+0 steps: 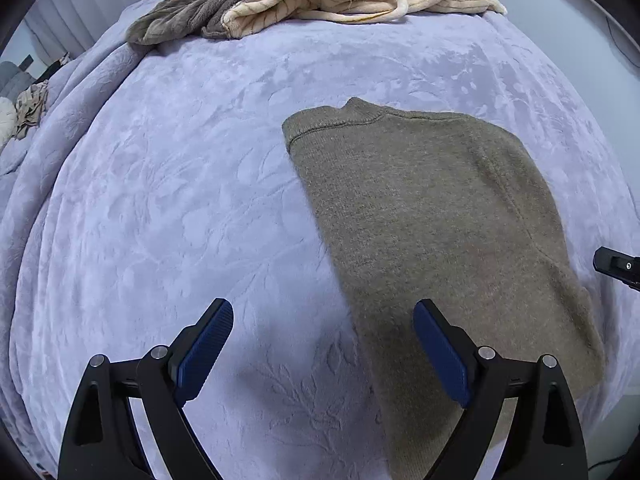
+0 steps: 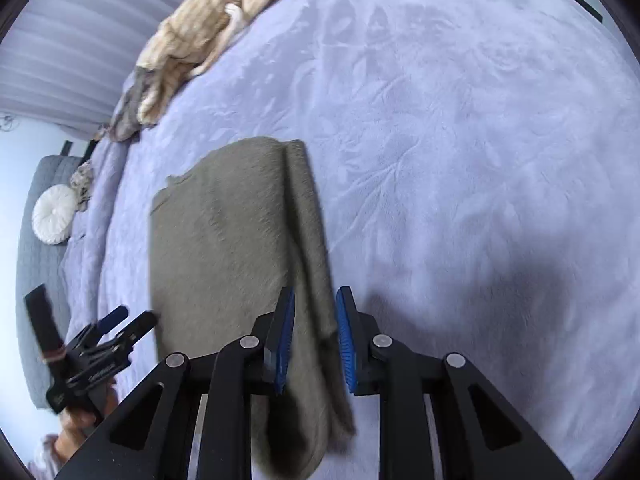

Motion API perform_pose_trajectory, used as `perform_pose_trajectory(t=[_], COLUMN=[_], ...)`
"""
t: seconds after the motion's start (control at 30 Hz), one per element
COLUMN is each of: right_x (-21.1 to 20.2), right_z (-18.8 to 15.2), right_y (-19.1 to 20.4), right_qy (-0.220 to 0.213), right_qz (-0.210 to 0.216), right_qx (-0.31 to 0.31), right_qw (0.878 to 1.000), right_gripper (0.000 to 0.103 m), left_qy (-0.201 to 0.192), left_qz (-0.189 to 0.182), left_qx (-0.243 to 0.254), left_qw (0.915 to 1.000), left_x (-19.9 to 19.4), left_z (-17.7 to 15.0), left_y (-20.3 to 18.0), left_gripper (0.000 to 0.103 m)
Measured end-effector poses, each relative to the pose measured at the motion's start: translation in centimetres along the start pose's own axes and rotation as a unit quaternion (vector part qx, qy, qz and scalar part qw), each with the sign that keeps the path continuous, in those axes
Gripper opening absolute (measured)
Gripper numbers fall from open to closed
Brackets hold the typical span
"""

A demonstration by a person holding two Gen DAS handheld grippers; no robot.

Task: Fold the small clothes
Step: 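Lower the folded sweater with the right gripper while the left gripper opens and withdraws, then open the right gripper on the folded sweater edge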

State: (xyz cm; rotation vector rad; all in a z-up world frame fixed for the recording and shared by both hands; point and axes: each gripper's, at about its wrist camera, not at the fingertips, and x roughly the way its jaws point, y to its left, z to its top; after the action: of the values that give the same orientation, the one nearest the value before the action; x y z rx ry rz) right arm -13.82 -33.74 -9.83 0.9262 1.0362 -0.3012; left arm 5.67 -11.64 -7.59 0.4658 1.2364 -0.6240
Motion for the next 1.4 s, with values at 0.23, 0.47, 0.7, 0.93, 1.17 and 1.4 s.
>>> perform_pose_trajectory(t=[0.23,0.47,0.7,0.93,1.17,1.4], right_x=[-0.6,5.1,4.7,0.4,0.0,5.1], right_z=[-3.7,-7.9,-8.9,-8.3,-2.7,0.4], right_y=[5.3,1.4,-0.4,0.8,1.2,2.7], right_qy=[0.019,0.089,0.086,0.046,0.01,0.054], right_qz=[0.032,-0.079,-0.046,-0.034,0.019,-0.075], right_qx=[-0.075,-0.093,-0.071,-0.032,0.005,-0.036], right_qw=[0.996,0.989,0.993,0.998,1.0,0.995], right_gripper=[0.023,0.0,0.0,0.005,0.053,0.009], left_qy=[0.016,0.076,0.083,0.057,0.042,0.029], left_qz=[-0.058,-0.055,-0.076,-0.054,-0.042,-0.048], left_qx=[-0.008,-0.001,-0.003,0.003,-0.05,-0.086], left_qw=[0.9982,0.9956,0.9936,0.9969,0.997,0.9947], left_x=[-1.2,3.8,3.1,-0.9,-1.4,-0.9], left_z=[-1.7,-7.8,-9.4,-8.6,-5.5,-3.9], left_y=[-3.5,-4.8,-3.6,-1.8,0.0,0.7], left_gripper=[0.093,0.094,0.095,0.095,0.095,0.095])
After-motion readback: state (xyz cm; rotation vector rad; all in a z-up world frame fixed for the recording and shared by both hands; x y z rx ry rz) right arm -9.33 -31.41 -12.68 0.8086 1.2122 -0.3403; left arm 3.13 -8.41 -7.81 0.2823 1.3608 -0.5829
